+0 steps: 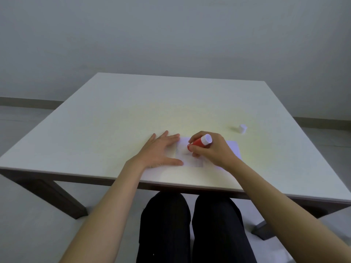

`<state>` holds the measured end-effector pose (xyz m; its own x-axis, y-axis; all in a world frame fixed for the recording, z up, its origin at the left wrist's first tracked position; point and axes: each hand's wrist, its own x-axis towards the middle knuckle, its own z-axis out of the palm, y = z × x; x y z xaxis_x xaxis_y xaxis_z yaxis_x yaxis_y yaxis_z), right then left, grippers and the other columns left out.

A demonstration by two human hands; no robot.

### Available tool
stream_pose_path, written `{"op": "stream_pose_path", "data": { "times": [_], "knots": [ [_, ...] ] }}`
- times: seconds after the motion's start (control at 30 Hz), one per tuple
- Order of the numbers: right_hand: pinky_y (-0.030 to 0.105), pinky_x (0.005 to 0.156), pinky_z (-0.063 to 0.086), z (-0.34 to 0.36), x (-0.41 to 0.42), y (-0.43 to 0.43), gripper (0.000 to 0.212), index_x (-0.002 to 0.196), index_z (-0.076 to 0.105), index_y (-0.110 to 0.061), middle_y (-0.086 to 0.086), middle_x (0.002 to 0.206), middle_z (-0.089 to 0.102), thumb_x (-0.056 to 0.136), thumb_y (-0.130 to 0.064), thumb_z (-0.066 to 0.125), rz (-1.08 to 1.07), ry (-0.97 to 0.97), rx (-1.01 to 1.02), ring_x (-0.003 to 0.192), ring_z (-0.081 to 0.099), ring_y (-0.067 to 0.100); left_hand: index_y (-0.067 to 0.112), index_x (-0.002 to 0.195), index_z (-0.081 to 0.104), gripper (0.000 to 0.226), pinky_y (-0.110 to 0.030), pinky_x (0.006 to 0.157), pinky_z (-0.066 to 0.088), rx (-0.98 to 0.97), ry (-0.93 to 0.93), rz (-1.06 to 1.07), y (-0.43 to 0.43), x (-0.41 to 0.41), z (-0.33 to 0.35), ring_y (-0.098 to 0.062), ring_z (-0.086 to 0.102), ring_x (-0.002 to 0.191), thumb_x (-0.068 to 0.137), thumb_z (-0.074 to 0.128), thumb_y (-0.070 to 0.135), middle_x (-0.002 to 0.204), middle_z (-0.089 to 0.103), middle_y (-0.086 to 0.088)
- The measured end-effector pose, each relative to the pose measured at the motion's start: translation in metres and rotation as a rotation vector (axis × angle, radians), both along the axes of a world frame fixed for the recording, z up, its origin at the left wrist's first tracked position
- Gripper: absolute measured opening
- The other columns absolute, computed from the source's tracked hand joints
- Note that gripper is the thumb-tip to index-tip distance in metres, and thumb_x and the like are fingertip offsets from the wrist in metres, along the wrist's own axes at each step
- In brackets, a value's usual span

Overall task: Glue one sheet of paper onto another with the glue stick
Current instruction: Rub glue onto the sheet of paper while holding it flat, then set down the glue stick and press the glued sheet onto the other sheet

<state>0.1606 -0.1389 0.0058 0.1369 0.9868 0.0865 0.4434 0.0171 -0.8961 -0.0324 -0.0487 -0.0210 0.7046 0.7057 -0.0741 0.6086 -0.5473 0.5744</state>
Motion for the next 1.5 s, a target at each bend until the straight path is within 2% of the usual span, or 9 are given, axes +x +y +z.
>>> {"op": "stream_pose_path", "data": {
  "times": [0.13, 0.3, 0.57, 0.67, 0.9, 1.07, 1.17, 1.3, 1.5],
  "knots": [
    [0.023, 0.065, 0.053, 0.005, 0.012, -0.01, 0.006, 0.082, 0.07, -0.016, 0.006, 0.07, 0.073, 0.076, -0.012, 0.07, -0.158, 0.02, -0.007, 0.063, 0.067, 0.012, 0.032, 0.147, 0.025, 0.093, -0.032, 0.117, -0.009, 0.003, 0.002, -0.005, 0.0, 0.0, 0.001, 0.002, -0.001, 0.145, 0.069, 0.07, 0.057, 0.154, 0.019, 0.025],
    [0.03, 0.069, 0.056, 0.007, 0.011, -0.035, 0.009, 0.081, 0.071, -0.016, 0.004, 0.074, 0.074, 0.074, -0.012, 0.075, -0.003, 0.004, -0.057, 0.065, 0.069, 0.017, 0.033, 0.147, 0.025, 0.095, -0.031, 0.117, -0.009, 0.001, -0.005, 0.014, -0.002, 0.001, 0.001, 0.003, 0.0, 0.144, 0.067, 0.071, 0.058, 0.153, 0.02, 0.026],
    [0.022, 0.061, 0.058, 0.024, 0.009, -0.05, 0.007, 0.085, 0.056, -0.006, 0.007, 0.07, 0.07, 0.087, -0.002, 0.062, -0.282, 1.017, 0.023, 0.063, 0.071, 0.018, 0.039, 0.143, 0.029, 0.08, -0.033, 0.117, -0.011, -0.131, -0.04, 0.019, -0.003, 0.0, 0.012, 0.004, -0.002, 0.144, 0.075, 0.07, 0.048, 0.145, 0.015, 0.034],
    [0.021, 0.057, 0.058, 0.026, -0.007, -0.053, 0.005, 0.082, 0.059, -0.005, 0.01, 0.069, 0.072, 0.085, -0.004, 0.063, -0.337, 1.374, -0.046, 0.061, 0.072, 0.017, 0.045, 0.131, 0.045, 0.065, -0.037, 0.119, 0.002, -0.161, -0.272, 0.068, -0.016, 0.003, 0.022, 0.004, 0.011, 0.143, 0.073, 0.073, 0.044, 0.146, 0.026, 0.033],
    [0.02, 0.06, 0.047, 0.022, -0.047, -0.057, 0.011, 0.094, 0.068, -0.011, -0.001, 0.078, 0.068, 0.088, -0.019, 0.063, -0.293, 1.52, -0.196, 0.066, 0.06, 0.011, 0.034, 0.094, 0.073, 0.023, -0.023, 0.092, 0.041, -0.195, -0.819, 0.265, -0.081, 0.045, 0.033, -0.002, 0.062, 0.107, 0.073, 0.07, 0.042, 0.102, 0.073, 0.015],
    [0.022, 0.067, 0.041, 0.014, -0.052, -0.059, 0.016, 0.102, 0.067, -0.015, -0.006, 0.074, 0.072, 0.091, -0.024, 0.06, -0.268, 1.442, -0.196, 0.075, 0.054, 0.013, 0.028, 0.085, 0.076, 0.011, -0.021, 0.085, 0.043, -0.24, -0.844, 0.364, -0.087, 0.046, 0.032, -0.002, 0.067, 0.094, 0.075, 0.075, 0.031, 0.09, 0.076, 0.012],
    [0.027, 0.07, 0.043, 0.01, -0.047, -0.061, 0.023, 0.103, 0.07, -0.019, -0.005, 0.096, 0.074, 0.09, -0.034, 0.058, -0.252, 1.256, -0.169, 0.079, 0.059, 0.016, 0.029, 0.08, 0.076, 0.01, -0.022, 0.086, 0.047, -0.19, -0.819, 0.331, -0.073, 0.044, 0.042, -0.002, 0.068, 0.093, 0.072, 0.075, 0.034, 0.087, 0.076, 0.014],
    [0.028, 0.066, 0.048, 0.003, -0.04, -0.063, 0.02, 0.109, 0.062, -0.017, 0.004, 0.104, 0.071, 0.091, -0.026, 0.059, -0.396, 1.034, -0.114, 0.073, 0.064, 0.018, 0.036, 0.074, 0.074, 0.004, -0.004, 0.076, 0.042, 0.026, -0.703, 0.41, -0.015, 0.027, 0.067, 0.009, 0.065, 0.088, 0.071, 0.076, 0.035, 0.081, 0.073, 0.025],
    [0.007, 0.064, 0.041, -0.007, -0.047, -0.045, 0.011, 0.092, 0.072, -0.022, -0.01, 0.094, 0.067, 0.087, -0.017, 0.064, -0.266, 0.043, 0.069, 0.066, 0.053, -0.001, 0.033, 0.082, 0.074, 0.01, -0.032, 0.084, 0.046, 0.177, -0.38, 0.52, 0.049, 0.012, 0.064, -0.008, 0.062, 0.094, 0.076, 0.07, 0.04, 0.1, 0.074, 0.012]
  ]
}}
